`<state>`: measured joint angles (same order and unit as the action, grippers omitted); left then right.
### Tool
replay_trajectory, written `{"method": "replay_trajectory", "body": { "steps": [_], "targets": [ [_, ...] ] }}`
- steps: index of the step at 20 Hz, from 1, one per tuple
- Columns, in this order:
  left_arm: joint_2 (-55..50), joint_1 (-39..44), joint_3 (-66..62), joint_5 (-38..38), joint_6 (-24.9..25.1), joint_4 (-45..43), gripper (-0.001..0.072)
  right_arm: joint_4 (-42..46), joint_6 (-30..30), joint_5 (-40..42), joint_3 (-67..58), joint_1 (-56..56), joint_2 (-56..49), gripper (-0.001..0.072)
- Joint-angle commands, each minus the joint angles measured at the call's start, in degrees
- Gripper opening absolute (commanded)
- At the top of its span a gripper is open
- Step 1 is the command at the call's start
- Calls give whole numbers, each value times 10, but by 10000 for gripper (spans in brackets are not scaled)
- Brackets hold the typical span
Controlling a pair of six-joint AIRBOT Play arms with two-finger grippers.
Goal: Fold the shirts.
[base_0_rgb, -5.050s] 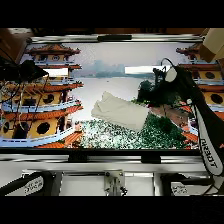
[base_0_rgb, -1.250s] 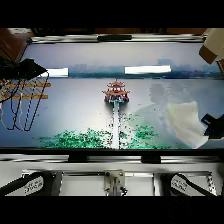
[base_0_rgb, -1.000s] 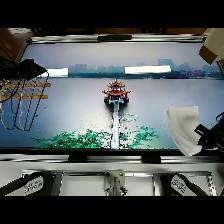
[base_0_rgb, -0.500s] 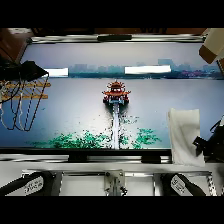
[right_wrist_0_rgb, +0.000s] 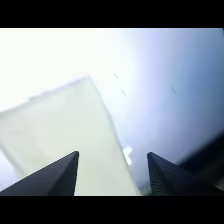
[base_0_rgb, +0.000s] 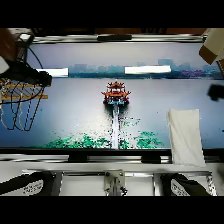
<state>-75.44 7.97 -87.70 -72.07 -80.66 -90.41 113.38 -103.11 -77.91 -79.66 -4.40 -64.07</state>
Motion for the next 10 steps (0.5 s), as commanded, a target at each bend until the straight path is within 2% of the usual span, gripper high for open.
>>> {"method": "replay_trajectory", "body": {
  "steps": [1,2,4,5,8,10],
  "targets": [
    [-55,69,-10,-100,-97,-140,718,-50,-107,41,-43,152,-73,594],
    [-67,71,0,-123,-101,-122,717,-161,-70,-1,-42,152,-114,594],
    [-56,70,61,-113,-95,-57,717,-336,18,-32,-43,154,-168,594],
    [-40,71,97,-95,-108,-45,717,-368,16,-26,-42,158,-177,594],
    [-5,65,141,-28,-155,-46,717,-352,2,-13,-43,179,-179,594],
    [-5,63,132,-17,-155,-46,716,-372,2,-14,-43,181,-178,594]
  ]
}}
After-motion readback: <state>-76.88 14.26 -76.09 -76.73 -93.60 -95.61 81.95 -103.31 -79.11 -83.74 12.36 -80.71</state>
